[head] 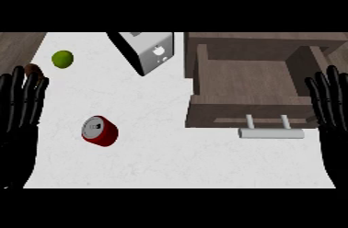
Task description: Pick up the can, place it into the drawer and close the drawer
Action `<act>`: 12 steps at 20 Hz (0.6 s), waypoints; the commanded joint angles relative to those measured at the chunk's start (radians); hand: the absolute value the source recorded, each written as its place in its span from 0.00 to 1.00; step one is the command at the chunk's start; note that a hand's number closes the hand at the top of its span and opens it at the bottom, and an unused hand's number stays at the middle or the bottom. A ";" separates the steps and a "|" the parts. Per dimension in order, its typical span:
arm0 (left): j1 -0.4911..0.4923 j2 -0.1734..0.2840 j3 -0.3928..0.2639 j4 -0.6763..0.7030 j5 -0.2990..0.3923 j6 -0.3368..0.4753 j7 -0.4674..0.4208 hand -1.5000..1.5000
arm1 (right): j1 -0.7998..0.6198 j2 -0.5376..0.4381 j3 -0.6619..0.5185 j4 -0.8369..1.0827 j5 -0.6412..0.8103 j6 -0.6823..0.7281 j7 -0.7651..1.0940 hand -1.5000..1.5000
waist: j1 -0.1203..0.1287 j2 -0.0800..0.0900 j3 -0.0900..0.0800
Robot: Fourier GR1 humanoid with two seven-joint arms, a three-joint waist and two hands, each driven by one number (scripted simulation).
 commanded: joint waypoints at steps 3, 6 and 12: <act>0.007 0.075 0.013 0.078 0.213 -0.221 -0.073 0.00 | -0.024 0.026 0.040 0.030 0.033 -0.017 0.030 0.00 | 0.002 -0.025 0.027; -0.007 0.165 0.013 0.080 0.408 -0.422 -0.063 0.00 | -0.015 0.024 0.005 0.029 -0.042 0.009 0.009 0.00 | -0.004 -0.025 0.026; 0.109 0.345 0.147 0.109 0.506 -0.470 0.192 0.00 | 0.140 0.014 -0.138 0.009 -0.060 -0.076 0.188 0.00 | -0.001 -0.031 0.029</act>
